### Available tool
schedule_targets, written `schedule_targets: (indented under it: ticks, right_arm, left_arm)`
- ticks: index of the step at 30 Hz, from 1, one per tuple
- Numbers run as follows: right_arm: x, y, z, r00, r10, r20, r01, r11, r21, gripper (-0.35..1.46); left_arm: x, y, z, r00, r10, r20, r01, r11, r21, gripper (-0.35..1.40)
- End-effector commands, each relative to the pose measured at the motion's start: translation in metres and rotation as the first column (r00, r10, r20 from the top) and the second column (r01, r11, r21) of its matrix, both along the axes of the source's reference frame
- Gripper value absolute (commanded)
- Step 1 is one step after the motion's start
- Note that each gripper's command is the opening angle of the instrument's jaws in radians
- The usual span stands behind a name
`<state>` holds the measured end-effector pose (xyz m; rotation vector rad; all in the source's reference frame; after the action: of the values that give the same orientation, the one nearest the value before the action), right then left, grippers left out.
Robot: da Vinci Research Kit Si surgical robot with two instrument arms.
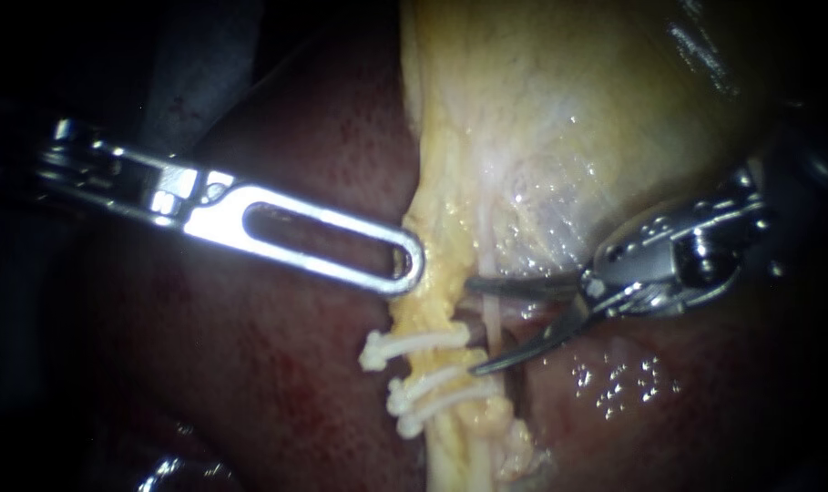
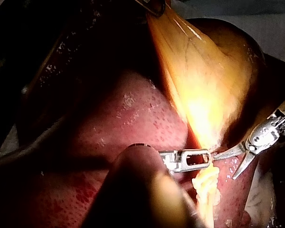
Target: Go to the cutting position left tube
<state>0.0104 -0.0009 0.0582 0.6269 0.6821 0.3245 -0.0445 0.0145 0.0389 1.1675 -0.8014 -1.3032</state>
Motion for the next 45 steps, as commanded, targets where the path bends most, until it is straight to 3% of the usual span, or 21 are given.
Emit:
schedule_targets:
  ticks: [1, 18, 45]
  right_arm:
    - [0.0, -0.0002, 0.0, 0.9999, -0.008, 0.009, 0.008, 1.0, 0.0, 1.16]
    - [-0.0001, -0.0014, 0.0004, 0.9972, -0.057, 0.048, 0.056, 0.998, 0.018, 1.07]
    - [0.0021, -0.0019, 0.0024, 0.997, -0.051, 0.058, 0.05, 0.998, 0.023, 0.91]
  left_arm:
    - [0.0, 0.0, 0.0, 1.0, 0.0, 0.0, 0.0, 1.0, 0.0, -0.35]
    - [0.0, 0.0, 0.0, 1.0, -0.001, -0.001, 0.001, 1.0, 0.0, -0.35]
    - [-0.0002, 0.0, 0.0, 1.0, -0.001, -0.001, 0.001, 1.0, 0.0, -0.35]
